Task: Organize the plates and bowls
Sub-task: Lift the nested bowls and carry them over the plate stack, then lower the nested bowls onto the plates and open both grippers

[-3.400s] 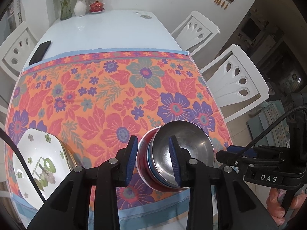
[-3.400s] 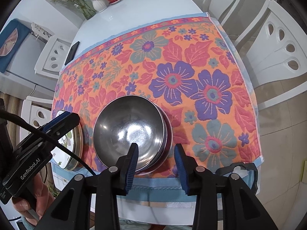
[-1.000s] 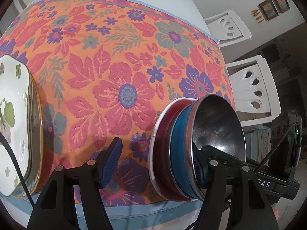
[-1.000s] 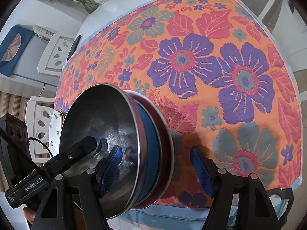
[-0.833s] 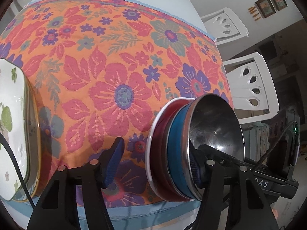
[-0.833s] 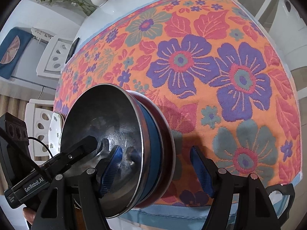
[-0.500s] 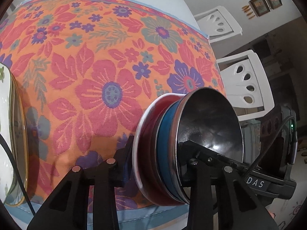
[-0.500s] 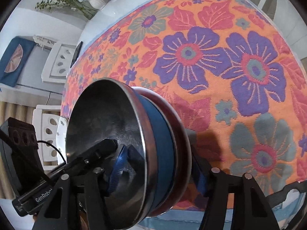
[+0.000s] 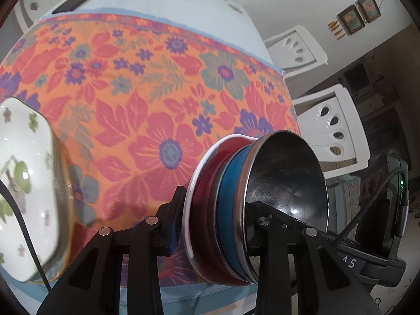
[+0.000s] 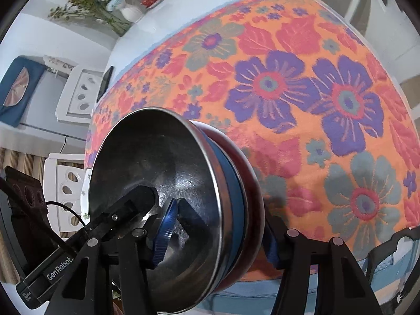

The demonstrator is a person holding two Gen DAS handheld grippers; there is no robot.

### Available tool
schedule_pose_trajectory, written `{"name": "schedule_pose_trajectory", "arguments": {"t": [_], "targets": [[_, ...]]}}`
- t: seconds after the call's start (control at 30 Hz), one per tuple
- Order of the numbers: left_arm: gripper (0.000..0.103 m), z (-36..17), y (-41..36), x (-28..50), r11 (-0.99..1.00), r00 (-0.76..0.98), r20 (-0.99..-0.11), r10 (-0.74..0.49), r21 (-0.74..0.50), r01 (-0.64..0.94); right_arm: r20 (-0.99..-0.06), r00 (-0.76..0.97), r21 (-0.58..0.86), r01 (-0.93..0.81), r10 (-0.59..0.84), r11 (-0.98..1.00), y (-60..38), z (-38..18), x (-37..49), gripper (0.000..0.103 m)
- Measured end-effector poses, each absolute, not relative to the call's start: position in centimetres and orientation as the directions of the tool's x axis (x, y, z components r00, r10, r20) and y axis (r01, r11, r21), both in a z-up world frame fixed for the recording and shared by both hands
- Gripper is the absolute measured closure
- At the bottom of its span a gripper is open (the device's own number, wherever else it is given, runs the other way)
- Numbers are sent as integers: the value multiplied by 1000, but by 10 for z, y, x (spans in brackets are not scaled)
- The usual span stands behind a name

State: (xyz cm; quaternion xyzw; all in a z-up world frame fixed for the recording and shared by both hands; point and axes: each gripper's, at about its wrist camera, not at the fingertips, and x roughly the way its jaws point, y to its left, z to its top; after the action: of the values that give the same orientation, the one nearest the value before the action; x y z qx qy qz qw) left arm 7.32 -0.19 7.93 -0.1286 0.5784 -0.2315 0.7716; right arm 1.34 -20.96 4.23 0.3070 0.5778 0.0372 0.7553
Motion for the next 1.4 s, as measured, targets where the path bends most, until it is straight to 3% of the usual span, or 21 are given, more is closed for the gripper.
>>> {"name": "schedule_pose_trajectory", "arguments": {"t": [0.47, 0.87, 1.2, 1.4], "targets": [[73, 140, 144, 72, 888, 391, -806, -446, -451, 83, -816, 363, 512, 92, 450, 854, -72, 116, 49, 46], [74, 97, 248, 69, 879, 369, -827, -425, -474, -48, -859, 238, 467, 5, 453, 884, 45, 87, 72, 47], [73, 74, 262, 84, 865, 339, -816, -468, -502, -16, -905, 183, 398, 50, 383, 916, 66, 66, 82, 47], [69, 85, 274, 89, 862, 368, -797, -478, -506, 24, -888, 191, 439, 83, 418, 895, 61, 69, 85, 47]]}}
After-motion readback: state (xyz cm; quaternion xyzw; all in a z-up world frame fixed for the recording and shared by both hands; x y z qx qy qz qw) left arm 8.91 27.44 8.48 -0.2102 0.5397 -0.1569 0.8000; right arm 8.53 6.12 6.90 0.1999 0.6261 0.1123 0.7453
